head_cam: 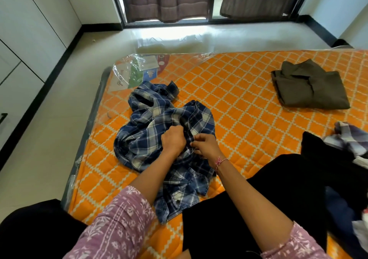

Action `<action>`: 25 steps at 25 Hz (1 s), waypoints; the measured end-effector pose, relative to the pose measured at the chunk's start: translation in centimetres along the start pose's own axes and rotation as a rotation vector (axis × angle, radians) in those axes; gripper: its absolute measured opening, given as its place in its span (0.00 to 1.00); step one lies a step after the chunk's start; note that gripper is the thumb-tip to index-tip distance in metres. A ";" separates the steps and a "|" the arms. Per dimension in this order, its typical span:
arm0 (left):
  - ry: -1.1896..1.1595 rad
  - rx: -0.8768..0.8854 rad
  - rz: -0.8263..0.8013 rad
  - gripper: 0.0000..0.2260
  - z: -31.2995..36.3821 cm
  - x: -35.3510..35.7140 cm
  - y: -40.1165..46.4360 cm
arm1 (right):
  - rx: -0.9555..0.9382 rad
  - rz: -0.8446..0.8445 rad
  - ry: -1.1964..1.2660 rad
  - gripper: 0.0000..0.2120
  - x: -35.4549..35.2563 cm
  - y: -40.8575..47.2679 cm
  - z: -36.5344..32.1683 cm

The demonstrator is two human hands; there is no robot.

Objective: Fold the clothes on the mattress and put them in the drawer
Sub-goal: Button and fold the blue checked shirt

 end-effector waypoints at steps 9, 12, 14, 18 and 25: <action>-0.832 0.108 -0.181 0.09 -3.3 -4.3 -3.5 | -0.067 0.236 0.303 0.13 1.0 -2.1 -1.9; -0.913 0.083 -0.243 0.09 -3.0 -4.9 -4.2 | -0.091 0.295 0.314 0.12 1.3 -3.1 -2.6; -0.966 0.090 -0.249 0.09 -2.6 -4.8 -4.6 | -0.149 0.266 0.230 0.12 2.2 -3.7 -3.4; -0.947 0.110 -0.198 0.09 -2.1 -4.6 -5.0 | -0.198 0.337 0.128 0.10 2.5 -4.5 -4.0; -0.937 0.120 -0.195 0.09 -2.2 -4.1 -5.1 | -0.209 0.347 0.150 0.10 2.5 -4.6 -4.0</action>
Point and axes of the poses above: each hand's wrist, its own y-axis towards the middle knuckle, its own x-axis out of the palm, z = x × y, the point moved 5 cm from there along y, towards the middle knuckle, and after that the axes turned 15 degrees about -z, right-handed, at the moved point
